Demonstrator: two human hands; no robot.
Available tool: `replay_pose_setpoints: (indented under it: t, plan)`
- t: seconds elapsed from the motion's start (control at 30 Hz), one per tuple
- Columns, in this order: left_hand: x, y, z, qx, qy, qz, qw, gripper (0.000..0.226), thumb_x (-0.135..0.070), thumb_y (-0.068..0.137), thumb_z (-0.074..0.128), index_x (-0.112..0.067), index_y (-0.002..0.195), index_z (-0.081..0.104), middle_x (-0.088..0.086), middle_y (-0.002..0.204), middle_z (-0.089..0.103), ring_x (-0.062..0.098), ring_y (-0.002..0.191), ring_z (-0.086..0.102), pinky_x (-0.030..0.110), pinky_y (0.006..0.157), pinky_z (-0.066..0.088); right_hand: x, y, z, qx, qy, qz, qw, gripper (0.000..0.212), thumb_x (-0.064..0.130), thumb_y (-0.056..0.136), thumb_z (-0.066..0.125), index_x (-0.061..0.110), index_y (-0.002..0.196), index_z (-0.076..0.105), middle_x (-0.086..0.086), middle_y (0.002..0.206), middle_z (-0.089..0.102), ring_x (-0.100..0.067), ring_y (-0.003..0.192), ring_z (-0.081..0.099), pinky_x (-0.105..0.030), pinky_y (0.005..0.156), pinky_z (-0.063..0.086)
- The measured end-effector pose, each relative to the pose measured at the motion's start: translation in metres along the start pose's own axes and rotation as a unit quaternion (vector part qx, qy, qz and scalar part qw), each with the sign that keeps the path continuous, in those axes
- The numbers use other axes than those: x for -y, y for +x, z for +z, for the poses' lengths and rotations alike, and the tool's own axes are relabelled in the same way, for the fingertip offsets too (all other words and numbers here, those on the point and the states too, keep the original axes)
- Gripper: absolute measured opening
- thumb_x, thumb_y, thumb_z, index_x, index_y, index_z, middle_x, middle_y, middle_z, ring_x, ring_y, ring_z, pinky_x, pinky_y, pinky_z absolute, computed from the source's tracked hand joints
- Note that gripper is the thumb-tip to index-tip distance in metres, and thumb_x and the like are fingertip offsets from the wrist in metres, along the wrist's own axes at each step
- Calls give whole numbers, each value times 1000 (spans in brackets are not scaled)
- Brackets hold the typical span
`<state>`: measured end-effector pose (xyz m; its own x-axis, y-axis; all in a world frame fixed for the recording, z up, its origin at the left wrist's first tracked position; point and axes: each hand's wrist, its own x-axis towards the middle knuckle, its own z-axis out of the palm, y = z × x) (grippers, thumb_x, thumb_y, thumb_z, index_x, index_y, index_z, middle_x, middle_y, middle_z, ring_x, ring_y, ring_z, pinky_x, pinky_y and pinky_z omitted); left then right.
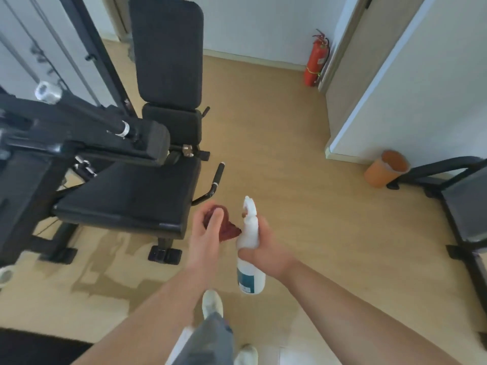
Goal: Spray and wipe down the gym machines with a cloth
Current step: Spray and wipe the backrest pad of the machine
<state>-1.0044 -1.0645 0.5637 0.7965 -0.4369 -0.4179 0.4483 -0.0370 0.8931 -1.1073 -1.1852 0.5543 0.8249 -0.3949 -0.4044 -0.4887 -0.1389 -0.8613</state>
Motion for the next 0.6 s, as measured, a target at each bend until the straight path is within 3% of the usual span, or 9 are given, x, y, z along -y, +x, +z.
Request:
replay_pose_setpoints:
  t: [0.07, 0.2, 0.27, 0.37, 0.47, 0.6]
  plan:
    - [-10, 23, -8, -49, 33, 3, 998, 34, -31, 91, 74, -53, 112, 60, 2, 123, 65, 26, 111, 69, 46, 99, 56, 8, 27, -8, 7, -9, 4, 1000, 72, 19, 81, 72, 41, 141, 38, 12, 113, 63, -3, 100, 63, -32, 88, 56]
    - [-31, 77, -10, -74, 80, 5, 994, 54, -24, 76, 84, -55, 111, 57, -7, 121, 65, 18, 112, 67, 43, 100, 54, 35, 91, -11, -23, -66, -4, 998, 53, 37, 91, 69, 29, 139, 46, 18, 92, 62, -2, 84, 62, -22, 68, 46]
    - [-45, 108, -4, -91, 68, -2, 994, 48, -23, 75, 80, -46, 111, 61, -6, 110, 71, 18, 104, 70, 42, 96, 56, 49, 119, -15, -29, -102, -12, 994, 51, 48, 96, 62, 26, 139, 46, 19, 86, 59, 1, 77, 58, -19, 61, 40]
    - [-59, 148, 6, -122, 45, -24, 991, 25, -11, 92, 65, -36, 97, 66, -5, 101, 70, 19, 102, 67, 39, 94, 55, 69, 158, -32, -10, -124, 2, 992, 53, 51, 97, 58, 27, 142, 44, 19, 86, 59, 2, 76, 57, -18, 59, 38]
    - [-74, 187, 20, -118, 46, -57, 990, 7, -27, 102, 58, -30, 104, 65, -3, 102, 67, 21, 102, 64, 41, 95, 53, 87, 195, -56, -32, -121, 7, 992, 43, 46, 96, 60, 33, 135, 47, 13, 88, 63, -6, 78, 61, -24, 62, 44]
    - [-90, 228, 40, -117, 65, -19, 991, 12, -42, 105, 51, -32, 103, 58, -6, 101, 66, 14, 94, 63, 37, 90, 53, 96, 241, -87, -35, -123, 14, 992, 28, 37, 95, 61, 42, 115, 43, 12, 81, 62, -6, 71, 60, -23, 60, 44]
